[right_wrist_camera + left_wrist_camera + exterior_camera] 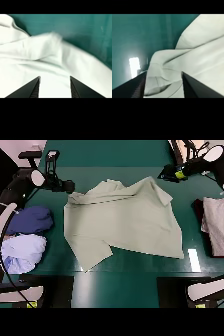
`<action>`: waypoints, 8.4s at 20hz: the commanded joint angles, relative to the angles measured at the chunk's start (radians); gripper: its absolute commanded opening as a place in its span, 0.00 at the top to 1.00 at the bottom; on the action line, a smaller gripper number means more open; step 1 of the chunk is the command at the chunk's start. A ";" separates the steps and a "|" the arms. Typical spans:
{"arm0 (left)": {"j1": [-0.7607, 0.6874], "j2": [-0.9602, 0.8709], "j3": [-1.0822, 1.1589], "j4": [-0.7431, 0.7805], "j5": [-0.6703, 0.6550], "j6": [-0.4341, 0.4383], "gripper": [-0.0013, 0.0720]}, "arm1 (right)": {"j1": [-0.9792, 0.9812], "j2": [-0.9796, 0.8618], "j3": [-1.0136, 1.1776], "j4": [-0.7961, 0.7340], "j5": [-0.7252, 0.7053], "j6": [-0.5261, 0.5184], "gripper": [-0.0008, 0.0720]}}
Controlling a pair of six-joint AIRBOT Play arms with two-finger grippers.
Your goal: Fold the shirts.
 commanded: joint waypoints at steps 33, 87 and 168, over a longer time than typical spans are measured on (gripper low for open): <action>0.174 0.495 -0.635 -0.409 -0.193 0.082 0.95 | -0.632 0.842 -1.163 -0.161 0.298 -0.103 0.28; 0.174 0.369 0.158 -0.308 -0.467 -0.027 0.95 | -0.332 0.548 -0.141 -0.113 0.398 0.012 0.96; 0.174 0.732 -0.880 -0.483 -0.439 0.004 0.95 | -0.681 0.592 -1.281 -0.100 0.223 -0.034 0.37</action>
